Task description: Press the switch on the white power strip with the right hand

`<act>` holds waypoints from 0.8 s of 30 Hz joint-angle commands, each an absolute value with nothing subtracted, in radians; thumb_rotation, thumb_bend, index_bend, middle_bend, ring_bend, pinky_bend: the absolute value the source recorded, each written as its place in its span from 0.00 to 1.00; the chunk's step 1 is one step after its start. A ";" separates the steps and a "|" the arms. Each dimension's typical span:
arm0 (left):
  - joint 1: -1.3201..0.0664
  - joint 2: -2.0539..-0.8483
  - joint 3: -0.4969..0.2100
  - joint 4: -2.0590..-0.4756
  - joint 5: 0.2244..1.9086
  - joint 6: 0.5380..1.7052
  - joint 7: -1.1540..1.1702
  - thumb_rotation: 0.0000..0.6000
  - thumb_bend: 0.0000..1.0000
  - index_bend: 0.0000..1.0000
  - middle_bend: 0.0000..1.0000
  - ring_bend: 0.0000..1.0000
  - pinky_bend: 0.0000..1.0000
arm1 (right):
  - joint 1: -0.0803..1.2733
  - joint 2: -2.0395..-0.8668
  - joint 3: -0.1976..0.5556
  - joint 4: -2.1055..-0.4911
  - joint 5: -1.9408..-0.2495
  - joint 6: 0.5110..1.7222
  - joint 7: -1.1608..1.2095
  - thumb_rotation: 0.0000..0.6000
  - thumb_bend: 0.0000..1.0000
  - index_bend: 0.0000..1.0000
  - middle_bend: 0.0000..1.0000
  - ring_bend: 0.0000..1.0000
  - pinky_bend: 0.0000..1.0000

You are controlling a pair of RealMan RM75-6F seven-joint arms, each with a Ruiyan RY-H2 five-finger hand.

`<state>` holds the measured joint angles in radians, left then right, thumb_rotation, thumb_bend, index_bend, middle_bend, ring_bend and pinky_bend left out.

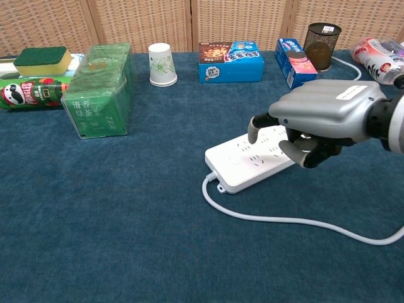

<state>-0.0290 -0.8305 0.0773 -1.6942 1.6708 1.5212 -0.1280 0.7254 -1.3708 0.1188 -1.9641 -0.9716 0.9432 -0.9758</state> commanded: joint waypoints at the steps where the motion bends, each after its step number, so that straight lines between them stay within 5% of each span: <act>1: -0.031 -0.830 0.077 -1.697 1.673 1.520 -0.127 1.00 0.05 0.00 0.00 0.00 0.00 | 0.772 -1.420 0.117 -1.971 -0.876 1.013 -1.058 1.00 0.78 0.24 0.96 1.00 1.00; 24: -0.032 -0.840 0.076 -1.653 1.653 1.513 -0.190 1.00 0.05 0.00 0.00 0.00 0.00 | 0.900 -1.625 0.090 -1.948 -0.673 1.242 -1.251 1.00 0.78 0.24 0.96 1.00 1.00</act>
<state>-0.0322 -0.8398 0.0769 -1.6548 1.6544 1.5123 -0.1877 0.8973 -1.6239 0.0924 -1.9471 -0.6725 1.2391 -1.2510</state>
